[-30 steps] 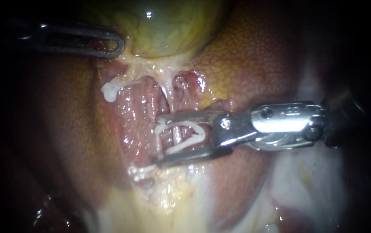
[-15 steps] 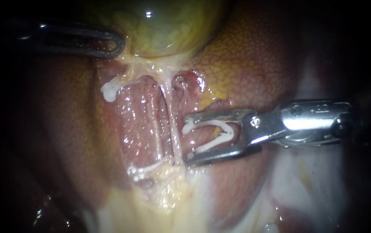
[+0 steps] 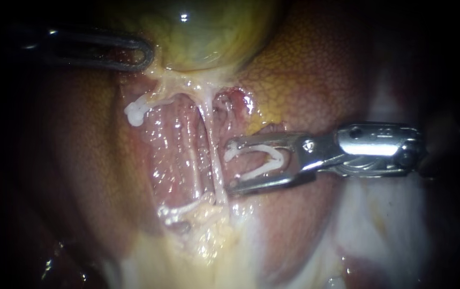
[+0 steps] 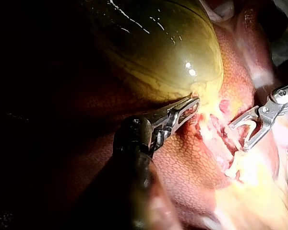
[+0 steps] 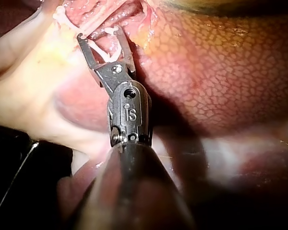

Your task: Clipping first clip right tube

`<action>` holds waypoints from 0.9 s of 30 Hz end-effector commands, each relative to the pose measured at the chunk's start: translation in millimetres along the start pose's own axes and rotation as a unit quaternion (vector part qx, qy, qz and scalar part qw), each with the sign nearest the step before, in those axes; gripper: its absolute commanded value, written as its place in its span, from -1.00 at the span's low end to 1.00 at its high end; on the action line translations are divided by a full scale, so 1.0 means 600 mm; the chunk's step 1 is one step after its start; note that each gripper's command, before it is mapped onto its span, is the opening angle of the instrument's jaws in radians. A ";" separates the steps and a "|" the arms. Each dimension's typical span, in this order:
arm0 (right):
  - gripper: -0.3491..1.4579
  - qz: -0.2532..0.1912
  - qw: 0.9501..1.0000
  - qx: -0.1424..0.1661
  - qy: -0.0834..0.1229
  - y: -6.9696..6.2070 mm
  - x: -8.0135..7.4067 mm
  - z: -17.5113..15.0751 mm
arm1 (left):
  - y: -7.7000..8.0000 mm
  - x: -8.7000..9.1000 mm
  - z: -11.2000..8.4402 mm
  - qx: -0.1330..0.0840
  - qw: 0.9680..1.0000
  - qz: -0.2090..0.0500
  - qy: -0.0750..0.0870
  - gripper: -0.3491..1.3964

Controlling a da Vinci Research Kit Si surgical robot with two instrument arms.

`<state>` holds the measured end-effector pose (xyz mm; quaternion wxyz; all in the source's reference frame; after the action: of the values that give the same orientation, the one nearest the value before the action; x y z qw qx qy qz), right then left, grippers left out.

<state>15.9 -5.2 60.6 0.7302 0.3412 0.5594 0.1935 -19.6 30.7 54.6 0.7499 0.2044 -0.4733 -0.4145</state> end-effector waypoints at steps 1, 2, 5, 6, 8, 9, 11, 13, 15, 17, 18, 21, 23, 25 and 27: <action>-0.17 0.003 1.000 0.002 0.000 0.0001 -0.0002 0.0004 | 0.0001 0.0001 0.0001 0.000 1.000 0.000 0.000 -1.00; -0.17 0.007 1.000 0.006 0.001 0.0002 -0.0005 0.0010 | 0.0001 0.0001 0.0001 0.000 1.000 0.000 0.000 -1.00; -0.17 0.017 1.000 0.018 0.007 0.0002 -0.0011 0.0022 | 0.0001 0.0001 0.0001 0.000 1.000 0.000 0.000 -1.00; -0.17 0.019 1.000 0.023 0.009 0.0002 -0.0011 0.0025 | 0.0001 0.0001 0.0001 0.000 1.000 0.000 0.000 -1.00; -0.17 0.026 0.999 0.034 0.018 0.0001 -0.0011 0.0029 | 0.0001 0.0001 0.0001 0.000 1.000 0.000 0.000 -1.00; -0.17 0.030 0.998 0.043 0.025 0.0000 -0.0011 0.0031 | 0.0001 0.0001 0.0001 0.000 1.000 0.000 0.000 -1.00; -0.17 0.036 0.997 0.056 0.035 -0.0002 -0.0010 0.0033 | 0.0001 0.0001 0.0001 0.000 1.000 0.000 0.000 -1.00; -0.17 0.046 0.995 0.073 0.044 -0.0005 -0.0009 0.0036 | 0.0001 0.0001 0.0001 0.000 1.000 0.000 0.000 -1.00; -0.17 0.049 0.994 0.085 0.052 -0.0010 -0.0008 0.0038 | 0.0001 0.0001 0.0001 0.000 1.000 0.000 0.000 -1.00; -0.17 0.053 0.992 0.098 0.057 -0.0017 -0.0006 0.0041 | 0.0001 0.0001 0.0001 0.000 1.000 0.000 0.000 -1.00; -0.17 0.055 0.991 0.106 0.061 -0.0021 -0.0005 0.0043 | 0.0000 0.0001 0.0001 0.000 1.000 0.000 0.000 -1.00; -0.17 0.059 0.989 0.120 0.066 -0.0032 0.0000 0.0047 | 0.0001 0.0001 0.0001 0.000 1.000 0.000 0.000 -1.00; -0.18 0.061 0.987 0.128 0.071 -0.0042 0.0004 0.0051 | 0.0000 0.0001 0.0000 0.000 1.000 0.000 0.000 -1.00; -0.18 0.063 0.986 0.136 0.071 -0.0051 0.0008 0.0054 | 0.0000 0.0001 0.0000 0.000 1.000 0.000 0.000 -1.00; -0.18 0.063 0.985 0.141 0.075 -0.0057 0.0011 0.0056 | 0.0000 0.0001 0.0000 0.000 1.000 0.000 0.000 -1.00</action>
<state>19.1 -8.1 57.9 0.6155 0.4627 0.6107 0.1848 -19.6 30.6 54.7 0.7501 0.2044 -0.4733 -0.4142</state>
